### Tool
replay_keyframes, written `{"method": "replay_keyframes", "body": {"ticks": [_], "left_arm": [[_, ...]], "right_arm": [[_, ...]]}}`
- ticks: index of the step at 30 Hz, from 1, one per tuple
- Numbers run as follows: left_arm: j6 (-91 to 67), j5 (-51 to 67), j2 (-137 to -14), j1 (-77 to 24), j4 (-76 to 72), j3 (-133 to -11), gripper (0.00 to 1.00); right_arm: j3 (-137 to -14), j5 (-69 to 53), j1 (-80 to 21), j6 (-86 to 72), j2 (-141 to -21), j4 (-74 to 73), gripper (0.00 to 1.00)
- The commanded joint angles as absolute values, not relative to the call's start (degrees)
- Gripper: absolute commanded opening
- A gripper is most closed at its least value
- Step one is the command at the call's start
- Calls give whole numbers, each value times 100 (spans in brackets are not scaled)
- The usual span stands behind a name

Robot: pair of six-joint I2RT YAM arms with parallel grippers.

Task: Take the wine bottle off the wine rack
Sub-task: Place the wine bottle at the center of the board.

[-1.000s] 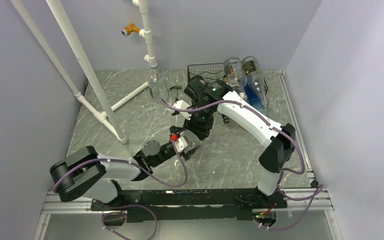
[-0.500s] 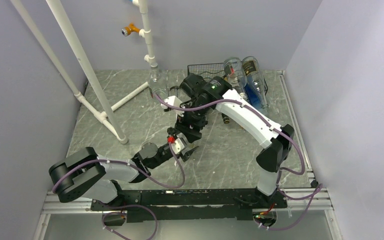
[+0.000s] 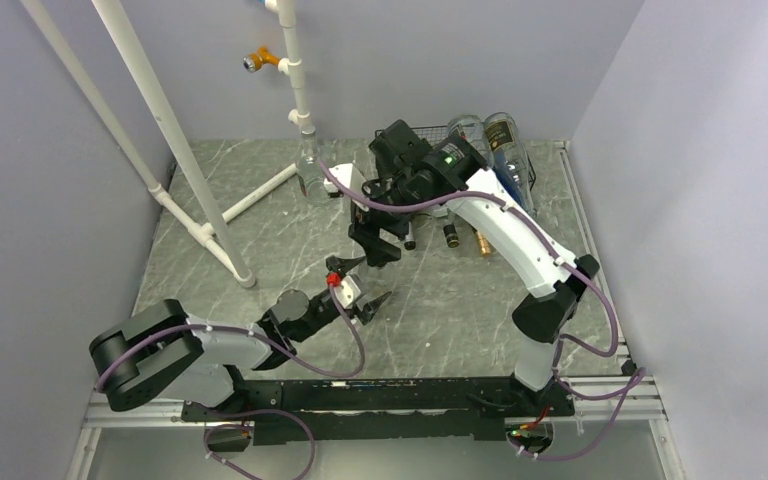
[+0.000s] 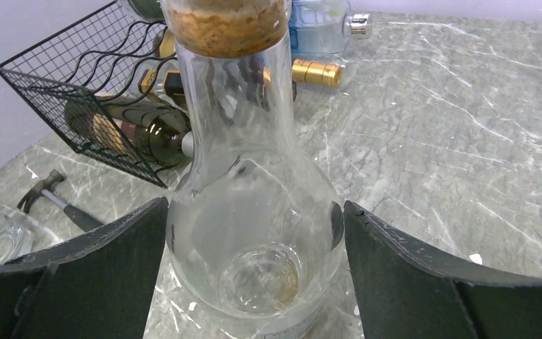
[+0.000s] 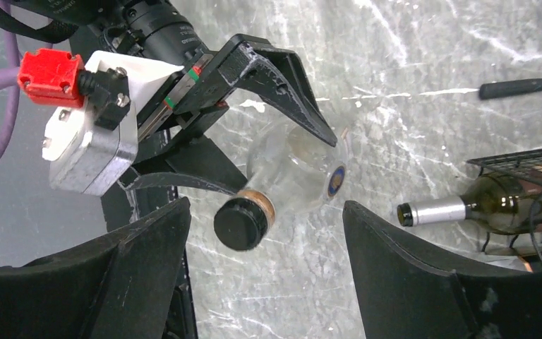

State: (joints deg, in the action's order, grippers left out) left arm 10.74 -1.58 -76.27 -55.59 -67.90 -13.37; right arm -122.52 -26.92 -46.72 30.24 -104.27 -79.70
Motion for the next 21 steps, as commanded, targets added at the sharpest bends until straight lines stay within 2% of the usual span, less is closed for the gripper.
{"method": "replay_keyframes", "body": {"ticks": [1,5,10,13,21], "left_arm": [[904,-491,-7289,-5534,-7237,-1371,81],[746,-647,-7116,-5482,-6918,-1448,85],[357,-850,-6870,-5401,-6517,-1511,95],[145,-895,-6656,-5342,-6067,-1628,99],[-219,-844,-6167,-5238,-5079,-1877,99]], "right_arm": [[-12681,-3094,-4427,3142,-10210,-7991,82],[-12865,-3365,-3933,3079,-10062,-8008,82],[-12759,-3935,-3136,3170,-9717,-8068,82],[-12116,-4159,-2776,3199,-9297,-7790,82],[-9516,-4675,-2074,3190,-8038,-6687,83]]}}
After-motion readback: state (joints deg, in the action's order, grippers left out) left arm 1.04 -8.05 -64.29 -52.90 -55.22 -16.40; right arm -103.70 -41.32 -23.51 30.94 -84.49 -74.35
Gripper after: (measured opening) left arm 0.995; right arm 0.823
